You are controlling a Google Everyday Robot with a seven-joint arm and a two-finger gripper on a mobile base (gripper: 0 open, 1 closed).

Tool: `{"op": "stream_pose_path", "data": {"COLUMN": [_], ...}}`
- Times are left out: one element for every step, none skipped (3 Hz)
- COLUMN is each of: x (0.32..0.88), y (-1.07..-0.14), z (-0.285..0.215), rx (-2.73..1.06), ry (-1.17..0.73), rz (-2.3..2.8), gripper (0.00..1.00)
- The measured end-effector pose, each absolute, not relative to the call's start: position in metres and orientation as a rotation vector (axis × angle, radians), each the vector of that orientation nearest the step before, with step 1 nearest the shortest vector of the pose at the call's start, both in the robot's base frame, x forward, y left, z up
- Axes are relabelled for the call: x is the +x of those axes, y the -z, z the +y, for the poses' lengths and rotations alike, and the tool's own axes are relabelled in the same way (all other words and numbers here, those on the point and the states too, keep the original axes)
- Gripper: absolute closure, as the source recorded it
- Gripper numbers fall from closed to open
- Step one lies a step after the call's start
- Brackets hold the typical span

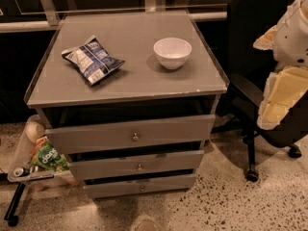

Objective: Open top drawer

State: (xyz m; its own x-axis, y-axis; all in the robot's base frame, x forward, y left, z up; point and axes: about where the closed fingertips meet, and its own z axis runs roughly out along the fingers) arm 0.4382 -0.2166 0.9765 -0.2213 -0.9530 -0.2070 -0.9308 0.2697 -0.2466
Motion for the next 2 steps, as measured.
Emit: {"op": "stream_pose_path", "data": {"x": [0.438,0.439], "y": [-0.976,-0.958], "z": [-0.217,-0.213], "rx": [-1.724,-1.74], "ry": [0.099,0.136], "rz": [2.231,2.238], "gripper": [0.0,0.0]}}
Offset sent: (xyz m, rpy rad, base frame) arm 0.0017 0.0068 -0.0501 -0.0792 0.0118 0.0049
